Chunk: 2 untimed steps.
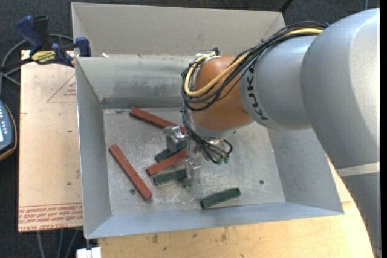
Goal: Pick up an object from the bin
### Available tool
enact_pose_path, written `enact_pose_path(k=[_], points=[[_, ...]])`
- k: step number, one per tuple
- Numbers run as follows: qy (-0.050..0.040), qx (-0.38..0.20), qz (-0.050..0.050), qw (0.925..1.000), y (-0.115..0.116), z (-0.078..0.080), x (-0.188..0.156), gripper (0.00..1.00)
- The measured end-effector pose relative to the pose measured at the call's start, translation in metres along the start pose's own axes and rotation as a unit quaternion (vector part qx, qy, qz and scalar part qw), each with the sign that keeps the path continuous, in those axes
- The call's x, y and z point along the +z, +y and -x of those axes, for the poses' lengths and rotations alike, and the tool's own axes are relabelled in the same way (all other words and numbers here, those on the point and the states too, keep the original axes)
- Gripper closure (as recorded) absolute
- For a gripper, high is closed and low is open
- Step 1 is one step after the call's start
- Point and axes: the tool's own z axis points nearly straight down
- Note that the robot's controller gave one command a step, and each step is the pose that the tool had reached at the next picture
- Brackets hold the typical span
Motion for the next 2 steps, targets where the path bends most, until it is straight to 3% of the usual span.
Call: enact_pose_path(k=[1,2], points=[[0.0008,0.000,0.000,1.0000,0.0008,0.0013,-0.0009,0.00],[-0.0026,-0.001,0.000,1.0000,0.0005,0.0039,-0.0044,1.00]])
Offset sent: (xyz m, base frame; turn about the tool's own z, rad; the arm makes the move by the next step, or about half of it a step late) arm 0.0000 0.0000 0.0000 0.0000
